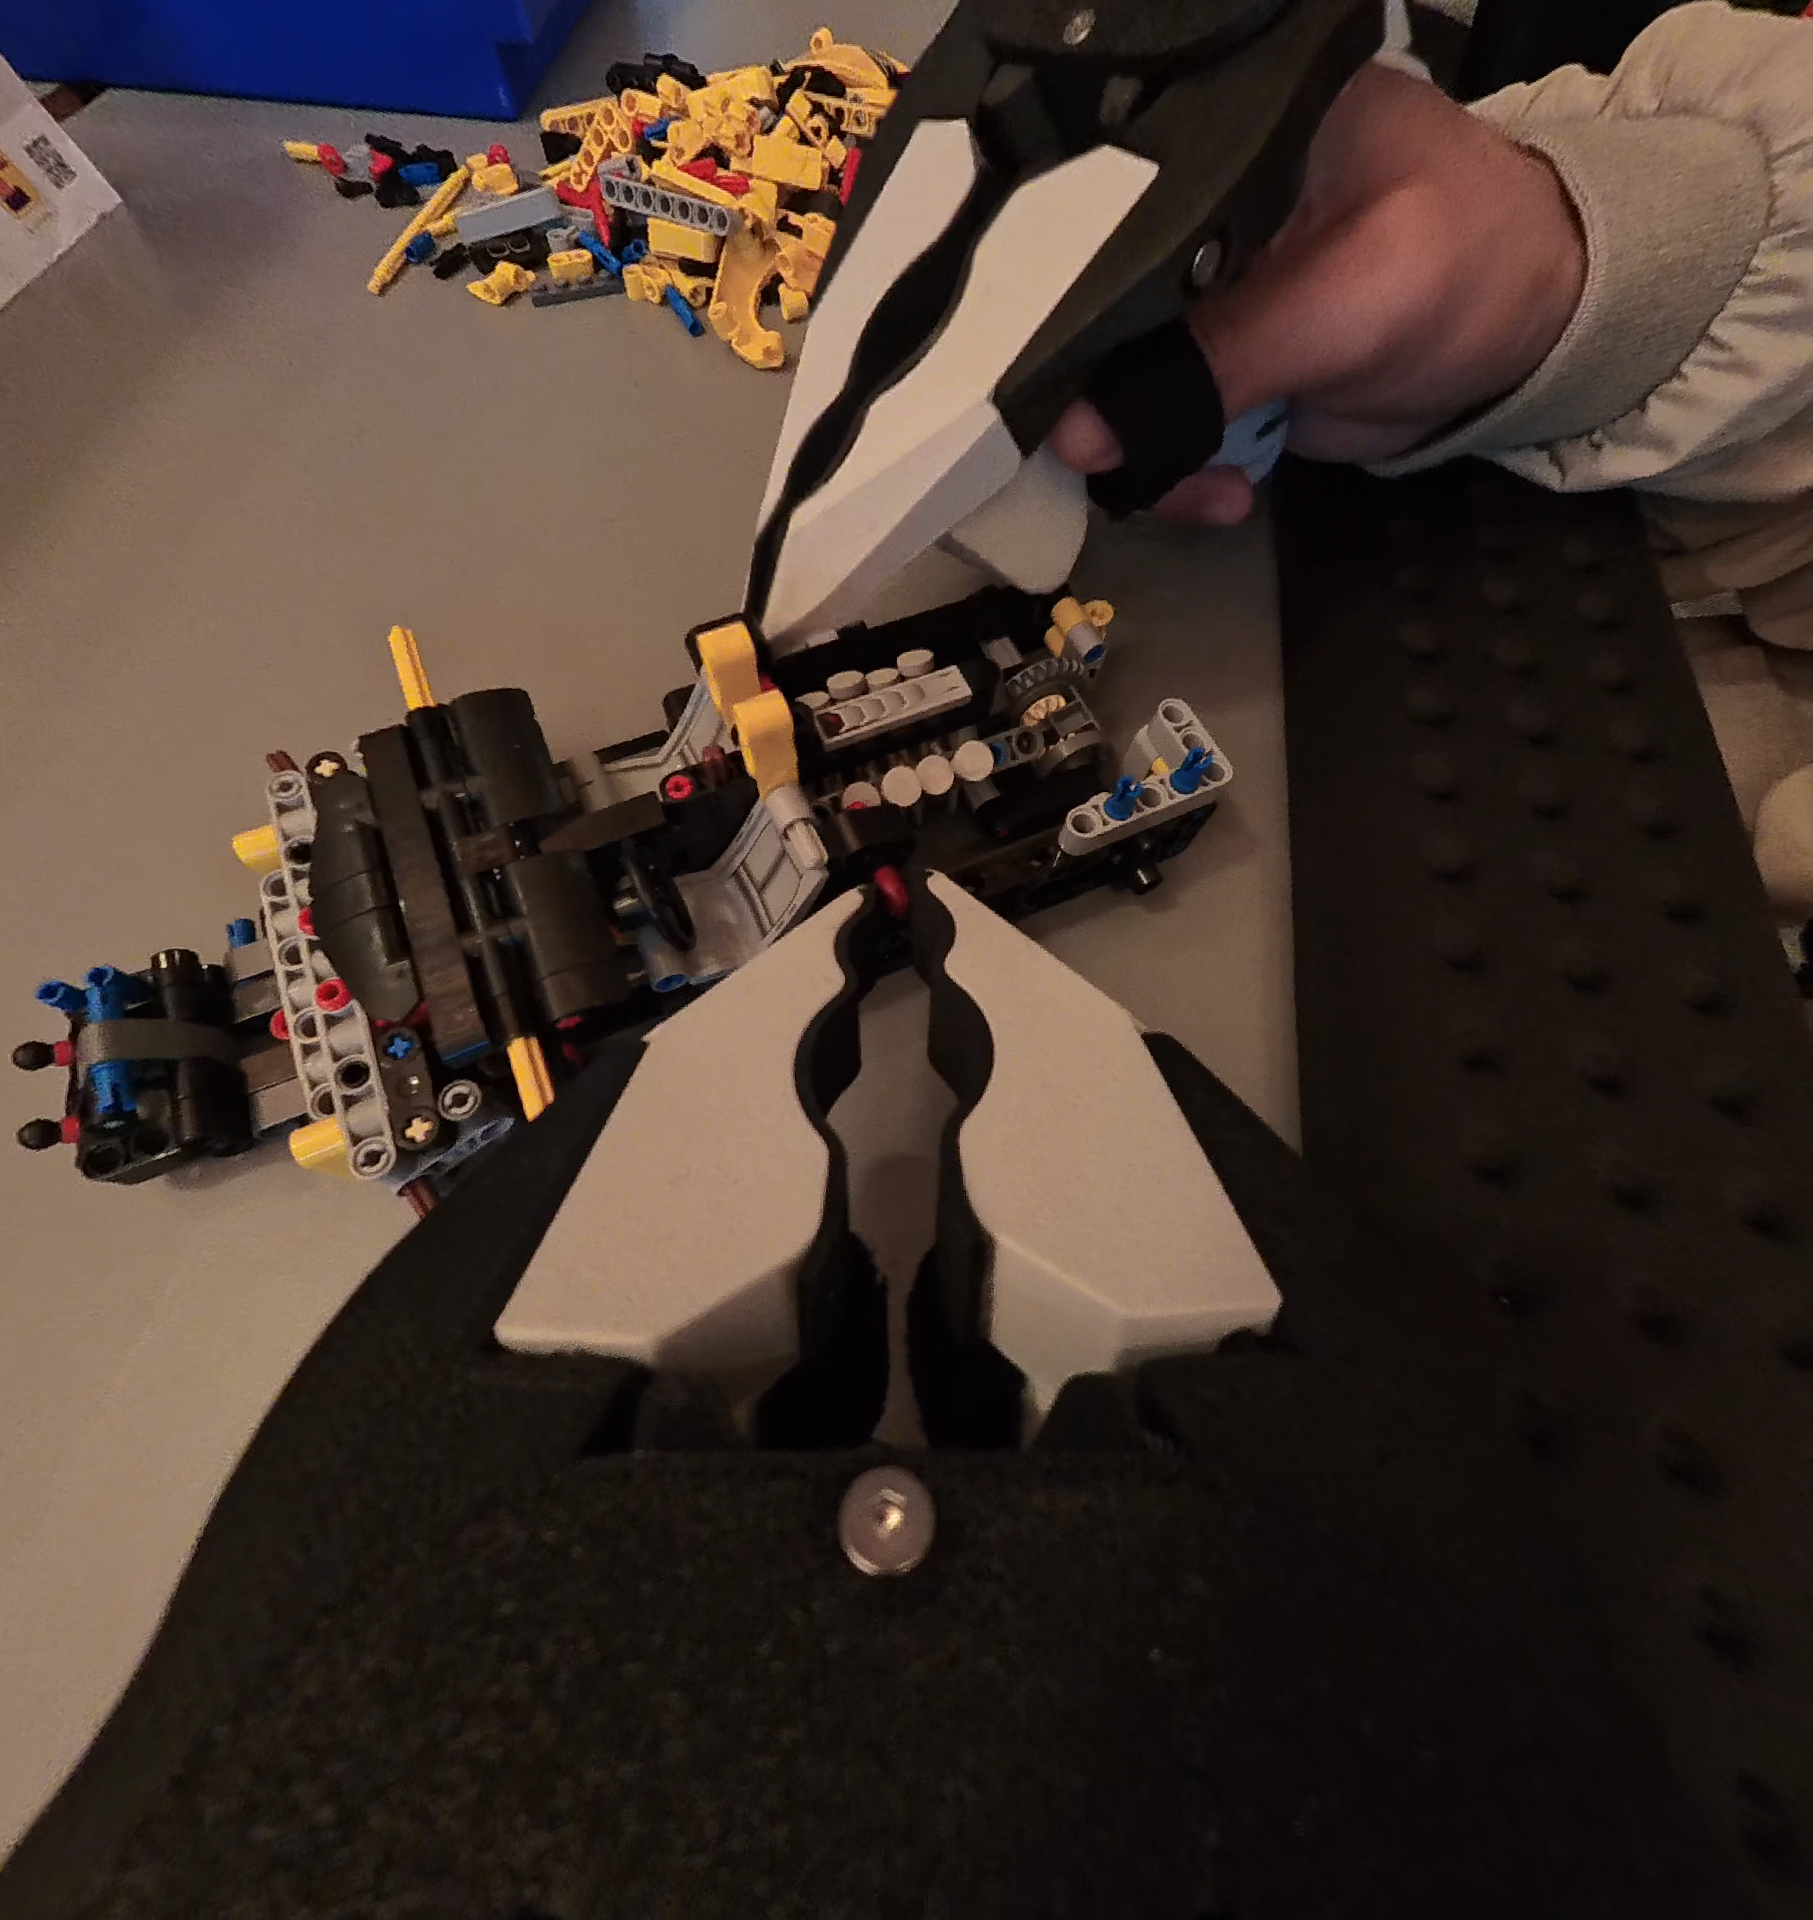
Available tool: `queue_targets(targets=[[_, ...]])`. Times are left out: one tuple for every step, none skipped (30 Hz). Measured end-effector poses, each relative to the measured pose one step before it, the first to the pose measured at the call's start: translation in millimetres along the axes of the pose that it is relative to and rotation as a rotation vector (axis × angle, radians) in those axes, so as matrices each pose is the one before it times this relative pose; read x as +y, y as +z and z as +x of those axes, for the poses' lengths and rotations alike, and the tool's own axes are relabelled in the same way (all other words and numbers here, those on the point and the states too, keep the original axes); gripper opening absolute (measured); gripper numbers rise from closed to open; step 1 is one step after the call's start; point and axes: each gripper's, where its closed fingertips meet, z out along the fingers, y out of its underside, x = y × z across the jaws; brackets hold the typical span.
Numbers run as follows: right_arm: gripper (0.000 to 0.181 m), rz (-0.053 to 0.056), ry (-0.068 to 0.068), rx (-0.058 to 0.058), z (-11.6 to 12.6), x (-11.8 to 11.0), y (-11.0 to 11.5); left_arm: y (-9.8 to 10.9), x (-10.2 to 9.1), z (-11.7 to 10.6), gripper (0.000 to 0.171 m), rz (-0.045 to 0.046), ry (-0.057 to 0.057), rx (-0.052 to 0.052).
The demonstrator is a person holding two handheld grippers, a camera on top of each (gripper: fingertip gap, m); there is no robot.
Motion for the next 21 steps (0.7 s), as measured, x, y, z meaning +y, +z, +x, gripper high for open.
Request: queue_targets(targets=[[0.0, 0.0279, 0.0005, -0.0121, -0.5, -3.97, -2.0, -0.03, -0.02, -0.3, 0.005, 0.00562, -0.0136, 0.0022], [0.0, 0.0345, -0.01, -0.0132, -1.38, -4.67, -2.11, -0.22, -0.06, 0.12, 0.005, 0.0059, -0.0224, 0.0087], [0.006, 0.0323, -0.0203, -0.0121, -2.18, -4.57, -1.67, -0.73, -0.18, 0.03, 0.005, 0.00439, -0.0217, 0.0101], [0.012, 0.0354, -0.0386, -0.0231, -4.89, -4.93, -0.62, -1.76, -1.23, 0.06, 0.006, 0.00874, -0.0143, 0.0064], [0.016, 0.0309, -0.0524, -0.0208, -5.45, -3.58, 0.67, -3.2, -3.72, -0.46, 0.007, 0.02326, -0.0092, 0.0014], [0.019, 0.0253, -0.0682, -0.0167, -4.73, -2.31, 1.44, -4.56, -6.38, -1.79, 0.008, 0.0372, -0.0128, -0.0055], [0.02, 0.0173, -0.057, 0.0077, -0.57, -1.46, 0.74, -4.98, -7.69, -3.33, 0.01, 0.04347, -0.0184, -0.0128], [0.02, 0.0072, -0.0342, -0.0038, -1.96, -1.35, -0.07, -3.93, -7.23, -5.52, 0.012, 0.04001, -0.0185, -0.0273], [0.02, 0.0083, -0.0142, -0.0197, -4.14, -1.79, 0.56, -1.41, -4.64, -6.83, 0.016, 0.02407, -0.0057, -0.044], [0.019, 0.0011, -0.0019, 0.0054, 0.05, -0.25, 1.5, 0.9, -1.84, -3.82, 0.022, 0.00714, 0.0154, -0.0381], [0.019, -0.0163, -0.0004, 0.0187, 2.41, 2.29, 1.72, 2.23, -0.15, 1.02, 0.025, -0.00117, 0.0268, -0.0181], [0.019, -0.0163, -0.0049, 0.0082, 0.9, 2.0, 1.22, 3.36, 0.8, 2.2, 0.025, -0.00632, 0.0239, -0.0111], [0.018, -0.0062, 0.0001, 0.009, 1.13, 0.85, 0.7, 3.72, 0.87, 0.17, 0.025, -0.00866, 0.0132, -0.0196], [0.015, -0.0052, 0.0042, 0.0051, 0.98, 1.04, 0.52, 3.4, 0.54, -2.3, 0.026, -0.00813, 0.0032, -0.0273], [0.013, -0.0076, 0.0068, 0.0012, 0.56, 1.39, 0.57, 3.07, 0.38, -1.81, 0.024, -0.00696, -0.0003, -0.0179], [0.013, -0.0017, 0.0065, -0.0008, 0.5, 0.22, 0.51, 2.72, 0.21, 0.53, 0.024, -0.00531, 0.0005, 0.002], [0.013, 0.0037, 0.004, -0.008, -0.73, -0.79, 0.39, 2.73, 0.36, 1.66, 0.022, -0.00591, 0.0009, 0.0096], [0.013, 0.0065, 0.0018, -0.0086, -1.32, -1.18, 0.58, 2.83, 1.03, 2.25, 0.019, -0.00956, 0.0044, 0.0125], [0.013, 0.0011, -0.0021, -0.0001, -0.36, -0.38, 0.37, 2.42, 1.03, 2.23, 0.018, -0.01007, 0.011, 0.0084], [0.012, -0.002, -0.0072, 0.0024, -0.36, -0.19, 0.21, 1.38, 0.04, -0.25, 0.013, -0.0042, 0.0181, -0.0115], [0.009, -0.0005, -0.0074, -0.0036, -1.58, -0.36, 0.19, 0.45, -0.19, -1.34, 0.009, 0.00011, 0.0186, -0.0171]])
